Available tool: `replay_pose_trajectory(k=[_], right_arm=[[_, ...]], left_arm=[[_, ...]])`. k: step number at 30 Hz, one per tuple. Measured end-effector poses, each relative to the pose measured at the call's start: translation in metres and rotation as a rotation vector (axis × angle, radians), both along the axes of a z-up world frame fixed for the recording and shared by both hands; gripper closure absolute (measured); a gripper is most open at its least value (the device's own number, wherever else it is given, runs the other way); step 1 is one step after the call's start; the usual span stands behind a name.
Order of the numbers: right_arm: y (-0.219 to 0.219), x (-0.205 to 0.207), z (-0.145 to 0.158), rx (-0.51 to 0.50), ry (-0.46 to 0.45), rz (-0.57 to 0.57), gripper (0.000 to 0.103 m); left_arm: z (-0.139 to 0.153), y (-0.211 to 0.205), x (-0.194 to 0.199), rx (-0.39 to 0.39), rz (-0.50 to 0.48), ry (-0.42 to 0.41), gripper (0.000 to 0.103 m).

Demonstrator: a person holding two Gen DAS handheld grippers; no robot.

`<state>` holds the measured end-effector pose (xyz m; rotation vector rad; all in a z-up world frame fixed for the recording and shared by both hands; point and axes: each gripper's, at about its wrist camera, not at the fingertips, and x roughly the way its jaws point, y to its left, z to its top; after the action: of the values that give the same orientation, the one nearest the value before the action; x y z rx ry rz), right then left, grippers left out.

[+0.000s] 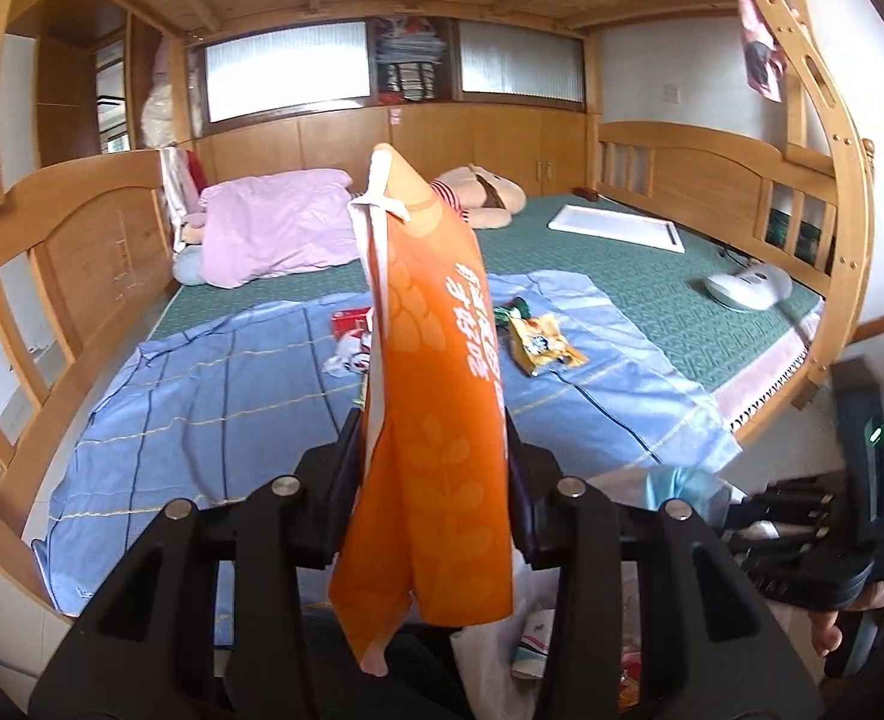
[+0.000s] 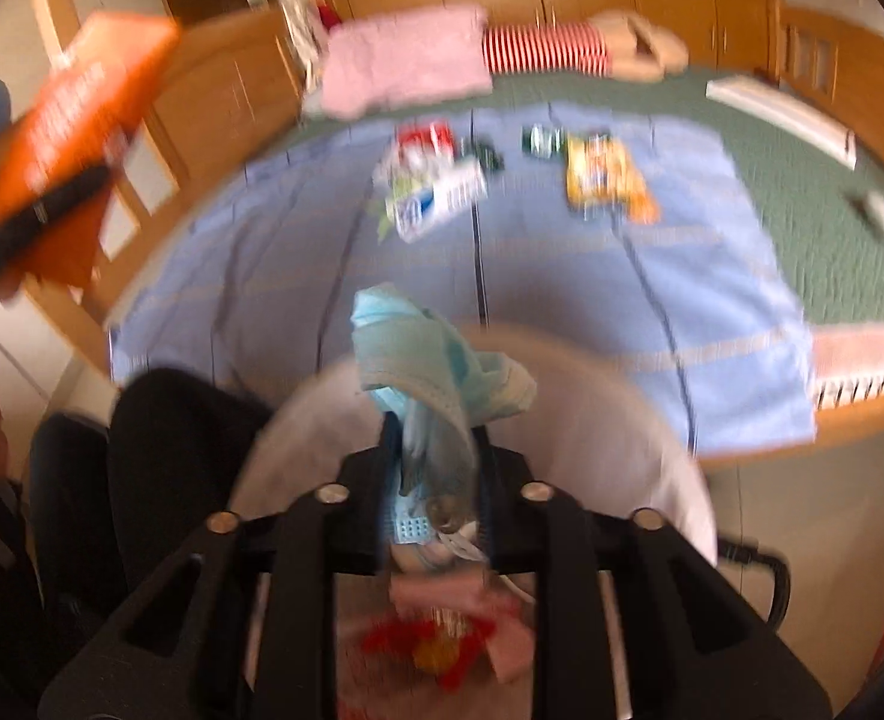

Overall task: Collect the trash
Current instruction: 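Drop the orange bag and face mask into the wastebasket with both tools, then grasp the white ointment box with the right tool and set it before the left tool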

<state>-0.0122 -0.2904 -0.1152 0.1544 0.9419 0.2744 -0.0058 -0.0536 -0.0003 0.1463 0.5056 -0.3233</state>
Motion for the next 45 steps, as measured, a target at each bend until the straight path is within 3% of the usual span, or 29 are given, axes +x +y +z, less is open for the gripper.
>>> replay_pose_trajectory(k=[2,3,6,10,13,16,17,18,19,24,28,31,33,36,39,45], right_arm=[[-0.004,-0.005,-0.001,-0.005,0.007,-0.012,0.042],[-0.012,-0.008,0.003,0.009,-0.02,-0.041,0.04],[-0.043,-0.014,0.021,0.098,-0.102,-0.157,0.037],[-0.078,-0.022,0.042,0.183,-0.207,-0.312,0.035],[-0.095,-0.028,0.048,0.213,-0.251,-0.39,0.035],[-0.103,-0.024,0.046,0.233,-0.247,-0.43,0.035],[-0.104,-0.022,0.045,0.236,-0.243,-0.436,0.035],[-0.104,-0.02,0.043,0.243,-0.238,-0.44,0.035],[-0.104,-0.018,0.042,0.246,-0.235,-0.44,0.035],[-0.097,-0.003,0.038,0.247,-0.207,-0.424,0.035],[-0.078,0.031,0.041,0.222,-0.184,-0.373,0.035],[-0.052,0.072,0.044,0.196,-0.157,-0.298,0.035],[-0.033,0.104,0.043,0.193,-0.138,-0.25,0.035],[0.007,0.165,0.033,0.165,-0.095,-0.193,0.035],[0.044,0.229,0.011,0.16,-0.008,-0.168,0.035],[0.086,0.331,-0.047,0.08,0.139,-0.278,0.035]], left_arm=[[-0.002,-0.006,-0.002,0.005,-0.021,0.009,0.06],[-0.003,-0.008,-0.003,0.004,-0.032,0.015,0.06],[-0.01,-0.015,-0.003,-0.015,-0.108,0.068,0.06],[-0.028,-0.024,0.002,-0.103,-0.325,0.229,0.06],[-0.044,-0.037,0.001,-0.103,-0.454,0.307,0.058],[-0.065,-0.05,-0.001,-0.104,-0.562,0.407,0.044],[-0.071,-0.053,-0.001,-0.101,-0.563,0.422,0.032],[-0.075,-0.053,0.001,-0.091,-0.55,0.426,0.022],[-0.079,-0.053,0.004,-0.077,-0.526,0.422,0.019],[-0.079,-0.026,0.035,-0.066,-0.38,0.375,0.015],[-0.072,0.026,0.089,-0.049,-0.13,0.295,0.015],[-0.07,0.061,0.131,0.028,0.085,0.203,0.015],[-0.069,0.077,0.147,0.073,0.178,0.133,0.015],[-0.072,0.097,0.168,0.107,0.231,0.072,0.015],[-0.075,0.112,0.178,0.093,0.267,0.042,0.015],[-0.089,0.133,0.181,0.067,0.307,0.035,0.015]])
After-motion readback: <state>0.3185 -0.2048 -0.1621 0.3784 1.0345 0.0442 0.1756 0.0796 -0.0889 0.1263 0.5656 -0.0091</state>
